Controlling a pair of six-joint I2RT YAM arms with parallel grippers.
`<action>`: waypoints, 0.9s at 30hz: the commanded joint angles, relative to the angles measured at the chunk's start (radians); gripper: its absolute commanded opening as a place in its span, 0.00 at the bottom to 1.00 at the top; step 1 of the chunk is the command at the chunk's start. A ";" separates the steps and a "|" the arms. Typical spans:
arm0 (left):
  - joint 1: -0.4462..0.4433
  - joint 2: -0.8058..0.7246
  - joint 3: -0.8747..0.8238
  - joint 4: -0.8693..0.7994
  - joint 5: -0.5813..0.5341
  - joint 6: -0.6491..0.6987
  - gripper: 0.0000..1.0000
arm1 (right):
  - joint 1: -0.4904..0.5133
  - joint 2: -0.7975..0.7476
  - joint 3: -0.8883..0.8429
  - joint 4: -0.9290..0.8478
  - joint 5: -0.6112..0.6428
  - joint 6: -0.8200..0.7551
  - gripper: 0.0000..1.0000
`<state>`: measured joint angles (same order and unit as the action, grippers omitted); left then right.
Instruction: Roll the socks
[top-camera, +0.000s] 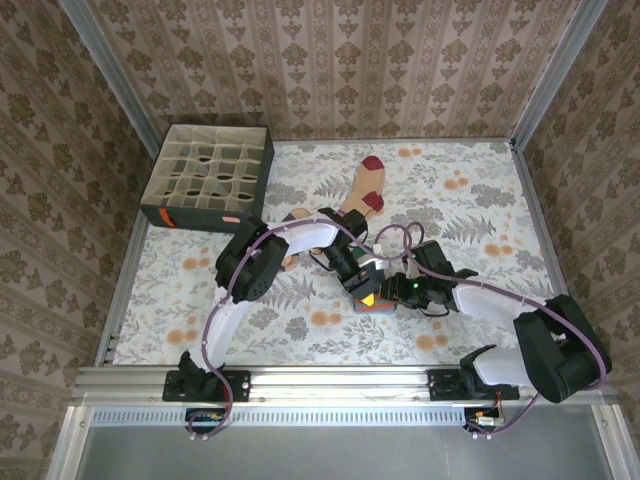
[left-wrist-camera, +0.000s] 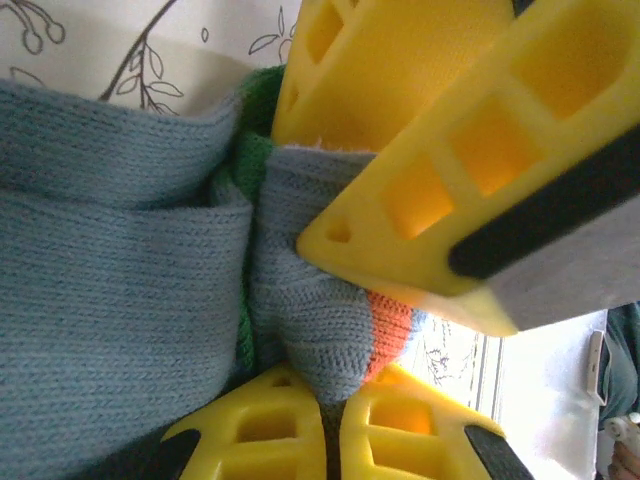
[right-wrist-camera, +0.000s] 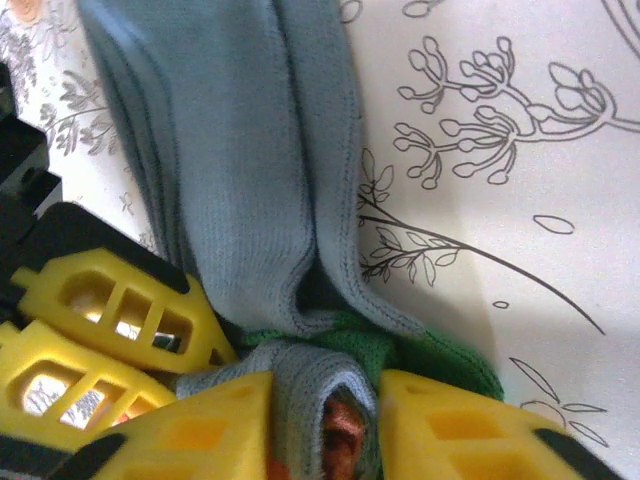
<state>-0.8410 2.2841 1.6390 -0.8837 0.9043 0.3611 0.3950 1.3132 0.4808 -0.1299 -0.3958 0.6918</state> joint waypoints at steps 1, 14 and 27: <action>0.015 0.034 -0.056 0.091 -0.191 -0.031 0.03 | 0.013 0.065 0.028 -0.041 0.065 -0.006 0.17; -0.007 -0.387 -0.450 0.616 -0.313 0.170 0.26 | 0.015 0.254 0.112 -0.199 0.136 -0.075 0.00; -0.157 -0.686 -0.882 1.161 -0.665 0.391 0.45 | 0.029 0.308 0.160 -0.238 0.127 -0.109 0.00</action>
<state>-0.9653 1.6077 0.7837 0.1173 0.3855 0.6529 0.4122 1.5410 0.6891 -0.2161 -0.3992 0.6125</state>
